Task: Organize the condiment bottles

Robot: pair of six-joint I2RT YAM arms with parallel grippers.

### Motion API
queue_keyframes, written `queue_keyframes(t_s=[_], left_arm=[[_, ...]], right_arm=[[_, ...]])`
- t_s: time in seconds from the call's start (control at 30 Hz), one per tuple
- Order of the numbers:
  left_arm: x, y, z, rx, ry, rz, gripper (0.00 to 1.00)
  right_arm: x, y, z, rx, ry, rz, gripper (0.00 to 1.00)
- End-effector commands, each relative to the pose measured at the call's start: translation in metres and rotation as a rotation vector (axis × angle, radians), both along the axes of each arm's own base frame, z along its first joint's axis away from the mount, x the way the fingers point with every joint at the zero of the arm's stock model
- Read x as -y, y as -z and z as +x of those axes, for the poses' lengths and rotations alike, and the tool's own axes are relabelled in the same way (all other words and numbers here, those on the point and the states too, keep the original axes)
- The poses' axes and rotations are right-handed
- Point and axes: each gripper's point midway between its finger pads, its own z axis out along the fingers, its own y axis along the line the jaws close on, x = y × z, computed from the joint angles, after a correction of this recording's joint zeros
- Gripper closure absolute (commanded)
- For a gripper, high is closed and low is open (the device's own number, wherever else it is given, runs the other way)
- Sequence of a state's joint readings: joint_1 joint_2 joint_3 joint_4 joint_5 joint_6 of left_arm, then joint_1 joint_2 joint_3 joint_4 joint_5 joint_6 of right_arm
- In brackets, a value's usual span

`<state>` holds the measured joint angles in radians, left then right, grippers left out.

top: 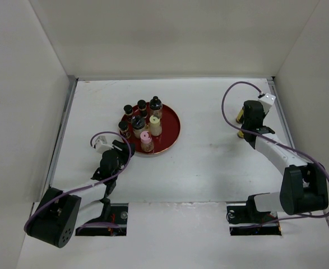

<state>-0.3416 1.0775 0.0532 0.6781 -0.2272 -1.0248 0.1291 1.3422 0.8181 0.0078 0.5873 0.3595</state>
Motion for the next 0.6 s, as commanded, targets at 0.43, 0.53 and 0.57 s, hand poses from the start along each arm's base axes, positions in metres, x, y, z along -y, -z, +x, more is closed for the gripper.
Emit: queue_keyframes(t_s=[0.43, 0.53, 0.57], left_arm=[[0.004, -0.014, 0.006, 0.060, 0.007, -0.013, 0.49], [0.003, -0.015, 0.005, 0.061, 0.008, -0.021, 0.49], [0.003, -0.018, 0.005, 0.073, 0.007, -0.025, 0.49]], right_arm=[[-0.061, -0.084, 0.004, 0.244, -0.124, 0.055, 0.75], [-0.120, -0.106, 0.016, 0.298, -0.282, 0.103, 0.75], [-0.135, -0.109, 0.020, 0.305, -0.320, 0.113, 0.75]])
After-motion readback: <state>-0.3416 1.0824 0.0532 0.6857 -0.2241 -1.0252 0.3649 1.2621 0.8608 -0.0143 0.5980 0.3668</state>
